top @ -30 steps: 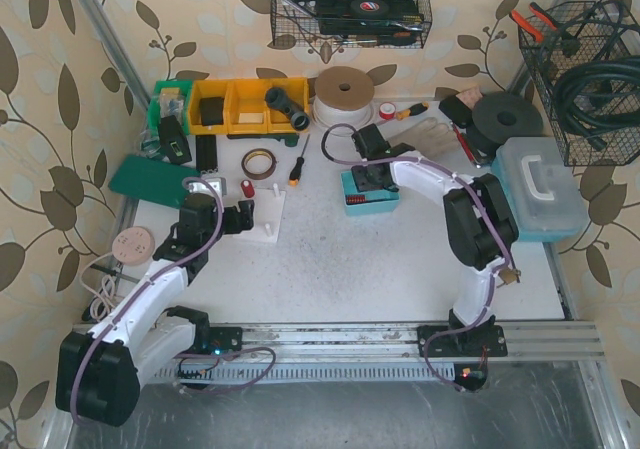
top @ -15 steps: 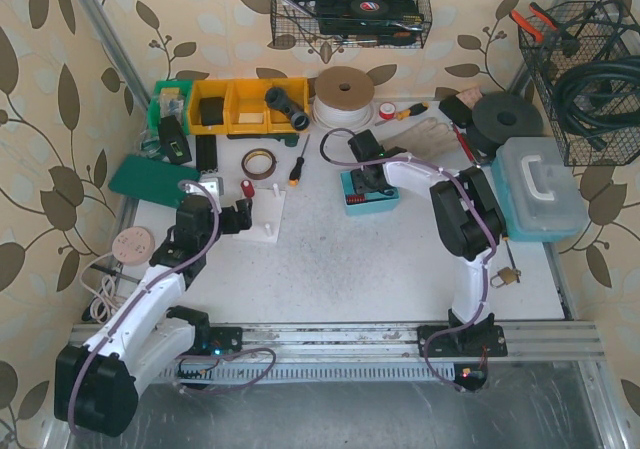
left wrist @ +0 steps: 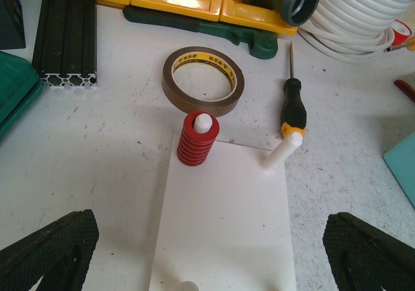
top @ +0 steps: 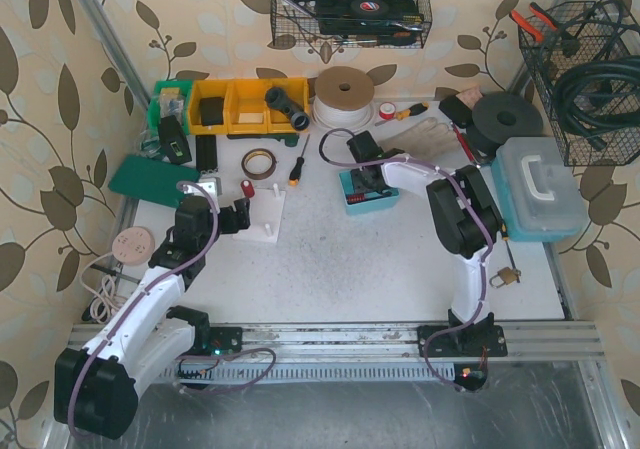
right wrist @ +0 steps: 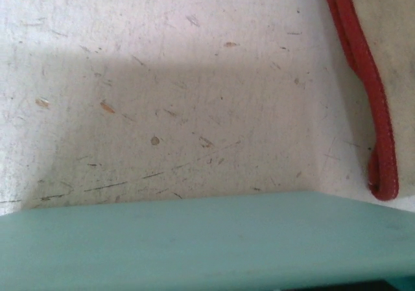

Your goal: Install the large spring

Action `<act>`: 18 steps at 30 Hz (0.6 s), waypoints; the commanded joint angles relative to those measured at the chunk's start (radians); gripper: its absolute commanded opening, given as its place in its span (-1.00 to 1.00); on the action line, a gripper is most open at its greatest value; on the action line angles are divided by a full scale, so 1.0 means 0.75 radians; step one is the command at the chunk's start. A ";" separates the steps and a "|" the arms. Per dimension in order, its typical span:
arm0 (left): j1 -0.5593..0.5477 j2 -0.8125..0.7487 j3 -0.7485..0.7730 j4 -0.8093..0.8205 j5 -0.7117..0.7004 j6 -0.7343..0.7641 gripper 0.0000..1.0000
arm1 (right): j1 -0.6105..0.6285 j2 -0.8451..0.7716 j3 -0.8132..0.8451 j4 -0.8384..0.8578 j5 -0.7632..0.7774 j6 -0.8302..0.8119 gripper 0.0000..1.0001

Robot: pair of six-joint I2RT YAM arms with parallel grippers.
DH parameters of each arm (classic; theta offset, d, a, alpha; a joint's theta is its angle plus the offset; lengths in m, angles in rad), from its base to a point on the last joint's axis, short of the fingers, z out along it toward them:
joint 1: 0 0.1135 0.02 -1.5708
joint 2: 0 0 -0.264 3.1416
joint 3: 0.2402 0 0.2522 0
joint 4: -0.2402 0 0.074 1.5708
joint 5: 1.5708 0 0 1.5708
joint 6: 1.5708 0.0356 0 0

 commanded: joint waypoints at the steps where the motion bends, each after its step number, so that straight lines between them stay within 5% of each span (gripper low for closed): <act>1: -0.015 -0.021 -0.003 0.009 -0.033 0.017 0.94 | 0.007 0.003 -0.018 0.040 0.007 -0.021 -0.12; 6: -0.015 -0.028 -0.007 0.002 -0.067 0.007 0.97 | 0.007 -0.059 -0.037 0.050 -0.026 -0.011 -0.53; 15: -0.015 -0.102 -0.086 0.089 -0.070 -0.106 0.97 | 0.006 -0.260 -0.046 -0.005 -0.156 -0.001 -0.72; 18: -0.016 -0.037 -0.081 0.198 0.054 -0.092 0.74 | 0.005 -0.328 -0.063 -0.022 -0.226 0.009 -0.75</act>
